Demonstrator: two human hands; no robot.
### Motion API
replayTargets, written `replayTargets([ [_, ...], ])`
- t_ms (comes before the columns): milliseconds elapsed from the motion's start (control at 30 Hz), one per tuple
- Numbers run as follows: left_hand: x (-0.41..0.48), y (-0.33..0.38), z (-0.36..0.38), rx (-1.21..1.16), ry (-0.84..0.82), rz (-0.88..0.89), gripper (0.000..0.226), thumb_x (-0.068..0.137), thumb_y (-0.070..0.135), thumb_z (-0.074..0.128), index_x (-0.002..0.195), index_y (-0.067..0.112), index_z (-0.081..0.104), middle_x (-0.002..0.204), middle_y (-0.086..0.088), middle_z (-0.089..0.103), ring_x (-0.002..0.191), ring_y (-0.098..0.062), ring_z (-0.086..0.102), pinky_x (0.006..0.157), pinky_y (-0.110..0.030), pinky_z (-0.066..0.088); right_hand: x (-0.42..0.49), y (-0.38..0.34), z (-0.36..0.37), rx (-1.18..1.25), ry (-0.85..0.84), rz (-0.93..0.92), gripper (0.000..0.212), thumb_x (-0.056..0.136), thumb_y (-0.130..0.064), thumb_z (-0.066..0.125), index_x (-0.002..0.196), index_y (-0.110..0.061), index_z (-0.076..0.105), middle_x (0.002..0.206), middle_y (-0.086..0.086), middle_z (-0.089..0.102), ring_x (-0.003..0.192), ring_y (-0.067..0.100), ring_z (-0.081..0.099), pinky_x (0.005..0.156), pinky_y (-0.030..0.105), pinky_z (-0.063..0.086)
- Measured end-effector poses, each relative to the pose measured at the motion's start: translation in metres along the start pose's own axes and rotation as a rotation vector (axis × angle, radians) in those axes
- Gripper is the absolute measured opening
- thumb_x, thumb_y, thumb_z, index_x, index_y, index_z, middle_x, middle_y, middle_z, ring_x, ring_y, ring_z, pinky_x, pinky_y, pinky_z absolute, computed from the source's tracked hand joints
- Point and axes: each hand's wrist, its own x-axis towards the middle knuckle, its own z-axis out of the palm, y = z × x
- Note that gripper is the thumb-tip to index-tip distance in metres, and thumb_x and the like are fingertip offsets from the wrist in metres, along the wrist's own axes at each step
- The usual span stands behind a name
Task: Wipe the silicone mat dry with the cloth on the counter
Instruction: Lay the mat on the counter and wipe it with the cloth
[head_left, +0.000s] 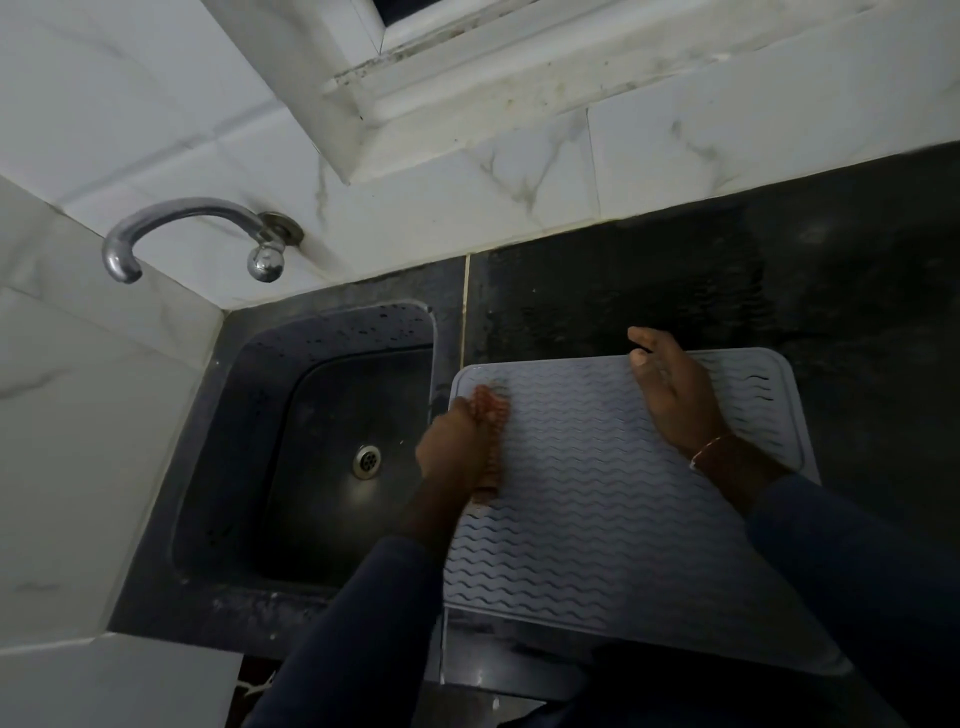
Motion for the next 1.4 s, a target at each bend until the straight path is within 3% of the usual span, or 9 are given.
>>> replayTargets([
  [200,-0.041,0.078,0.019,-0.313,-0.127,0.240,0.036,0.097,0.054,0.041,0.104,0.022,0.055,0.087,0.006,0.062,0.075,-0.008,0.062,0.071,-0.035,0.053,0.006,-0.007,-0.007,0.132,-0.058,0.085,0.073,0.083,-0.073,0.036,0.138,-0.025,0.048,0.139,-0.007,0.052,0.127,0.005,0.048,0.108,0.031,0.036],
  [333,-0.088,0.145,0.047,-0.126,-0.261,0.420,0.034,0.096,0.046,0.049,0.114,0.018,0.052,0.089,0.001,0.056,0.082,-0.017,0.058,0.075,-0.037,0.052,0.011,-0.004,-0.014,0.139,-0.138,0.123,0.075,0.081,-0.082,0.032,0.137,-0.034,0.047,0.140,-0.008,0.051,0.129,0.005,0.046,0.112,0.037,0.034],
  [500,-0.064,0.113,0.026,-0.013,-0.218,0.310,0.037,0.097,0.051,0.043,0.112,0.019,0.053,0.088,0.002,0.056,0.081,-0.017,0.059,0.073,-0.036,0.053,0.005,-0.006,-0.010,0.030,-0.157,0.077,0.069,0.087,-0.065,0.037,0.140,-0.022,0.047,0.142,-0.002,0.052,0.130,0.009,0.047,0.110,0.032,0.035],
  [633,-0.020,0.014,-0.006,-0.081,-0.129,0.122,0.058,0.088,0.076,0.028,0.099,0.026,0.056,0.084,0.004,0.062,0.074,-0.012,0.061,0.073,-0.039,0.053,0.002,0.013,-0.002,-0.233,-0.169,-0.020,0.072,0.085,-0.073,0.032,0.139,-0.027,0.049,0.142,-0.003,0.053,0.135,0.020,0.044,0.117,0.042,0.026],
  [767,0.001,-0.046,-0.029,0.040,-0.024,-0.082,0.049,0.092,0.064,0.039,0.104,0.020,0.058,0.096,-0.004,0.066,0.084,-0.020,0.063,0.079,-0.039,0.051,0.005,0.017,0.002,-0.335,-0.177,-0.063,0.080,0.084,-0.081,0.026,0.141,-0.029,0.045,0.141,0.001,0.053,0.135,0.026,0.043,0.115,0.051,0.028],
  [933,-0.030,0.038,0.000,-0.226,-0.078,0.146,0.046,0.094,0.062,0.037,0.108,0.022,0.054,0.088,0.005,0.062,0.079,-0.012,0.061,0.076,-0.039,0.055,0.002,0.012,0.004,-0.283,-0.127,0.016,0.072,0.083,-0.073,0.032,0.141,-0.032,0.043,0.146,0.001,0.048,0.140,0.025,0.035,0.113,0.052,0.032],
  [1100,-0.064,0.137,0.027,-0.024,-0.197,0.417,0.025,0.098,0.039,0.048,0.109,0.018,0.054,0.086,0.002,0.053,0.079,-0.015,0.056,0.070,-0.034,0.051,0.003,0.008,0.004,-0.271,-0.118,0.078,0.073,0.081,-0.074,0.032,0.140,-0.033,0.045,0.146,0.002,0.048,0.140,0.024,0.036,0.112,0.052,0.032],
  [1233,-0.041,0.107,0.019,-0.022,-0.153,0.269,0.026,0.097,0.042,0.047,0.111,0.020,0.053,0.088,0.002,0.057,0.080,-0.016,0.059,0.069,-0.033,0.052,0.002,0.010,0.008,-0.467,-0.154,0.019,0.077,0.081,-0.075,0.038,0.142,-0.028,0.043,0.146,0.005,0.048,0.140,0.026,0.036,0.114,0.052,0.031],
  [1400,0.004,0.011,-0.005,-0.118,-0.079,0.039,0.063,0.084,0.079,0.030,0.099,0.023,0.057,0.087,0.002,0.063,0.080,-0.017,0.062,0.080,-0.041,0.053,-0.001,0.003,0.008,-0.436,-0.118,0.027,0.065,0.090,-0.057,0.050,0.143,-0.020,0.043,0.149,0.010,0.043,0.142,0.029,0.031,0.115,0.050,0.029],
])
